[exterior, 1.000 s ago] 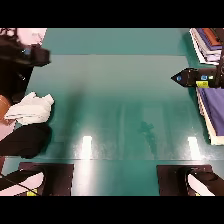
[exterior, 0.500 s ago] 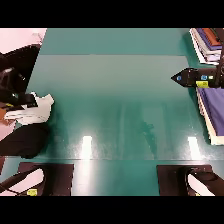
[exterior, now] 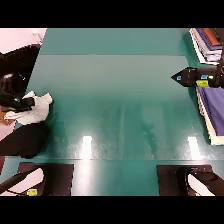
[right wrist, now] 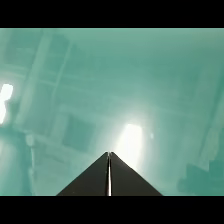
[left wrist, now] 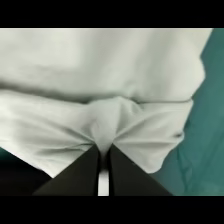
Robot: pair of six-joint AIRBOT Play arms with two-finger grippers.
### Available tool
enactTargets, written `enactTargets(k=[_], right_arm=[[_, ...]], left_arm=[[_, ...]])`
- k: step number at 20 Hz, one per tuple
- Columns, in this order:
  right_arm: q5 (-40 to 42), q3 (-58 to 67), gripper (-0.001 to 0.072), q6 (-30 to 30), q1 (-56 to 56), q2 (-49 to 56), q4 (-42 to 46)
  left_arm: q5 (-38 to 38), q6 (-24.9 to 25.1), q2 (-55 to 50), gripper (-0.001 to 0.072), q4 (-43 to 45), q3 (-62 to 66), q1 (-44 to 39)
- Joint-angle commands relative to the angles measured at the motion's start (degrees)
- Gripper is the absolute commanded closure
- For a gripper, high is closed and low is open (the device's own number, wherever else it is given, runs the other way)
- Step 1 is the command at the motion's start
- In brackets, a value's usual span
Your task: Fold the shirts.
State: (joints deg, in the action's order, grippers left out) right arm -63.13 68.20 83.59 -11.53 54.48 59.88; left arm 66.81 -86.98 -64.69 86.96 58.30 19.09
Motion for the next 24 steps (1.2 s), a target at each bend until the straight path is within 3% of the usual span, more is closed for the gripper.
enactTargets(k=[1, 4, 8, 13, 18, 19, 20, 21, 24], right_arm=[[4.5, 0.5, 0.0690, 1.1, 0.0, -1.8, -0.3], [4.5, 7.1, 0.0690, 1.1, 0.9, -2.3, -0.3], [3.4, 18.8, 0.0691, 1.0, 3.7, 0.1, -0.2], [-3.7, 29.5, 0.0690, 1.0, 7.6, 4.3, -0.2], [-10.4, 34.7, 0.0690, 1.0, 8.6, 6.6, -0.2], [-10.9, 34.6, 0.0690, 1.0, 8.6, 6.4, -0.2], [-11.3, 34.6, 0.0690, 1.0, 8.6, 6.2, -0.2], [-11.8, 34.6, 0.0690, 1.0, 8.6, 6.1, 0.1], [-12.5, 34.5, 0.0690, 1.0, 8.6, 5.4, 0.3]], left_arm=[[3.5, 0.0, 4.3, 0.0685, -1.0, 10.4, -1.4], [7.7, 0.0, 9.2, 0.0685, -1.2, 25.0, -7.9], [11.0, -0.7, 10.0, 0.0686, -1.2, 39.4, -22.9], [11.3, -4.5, 5.9, 0.0686, -1.3, 38.3, -42.2], [6.1, -4.3, -10.1, 0.0681, -3.7, 38.2, -61.4], [2.7, -3.4, -13.2, 0.0579, -3.8, 38.2, -63.7], [-1.0, -3.1, -15.7, 0.0254, -3.8, 38.2, -64.8], [-3.3, -3.2, -17.2, 0.0166, -3.5, 38.2, -64.7], [0.6, -4.1, -17.5, 0.0166, -1.7, 38.2, -57.8]])
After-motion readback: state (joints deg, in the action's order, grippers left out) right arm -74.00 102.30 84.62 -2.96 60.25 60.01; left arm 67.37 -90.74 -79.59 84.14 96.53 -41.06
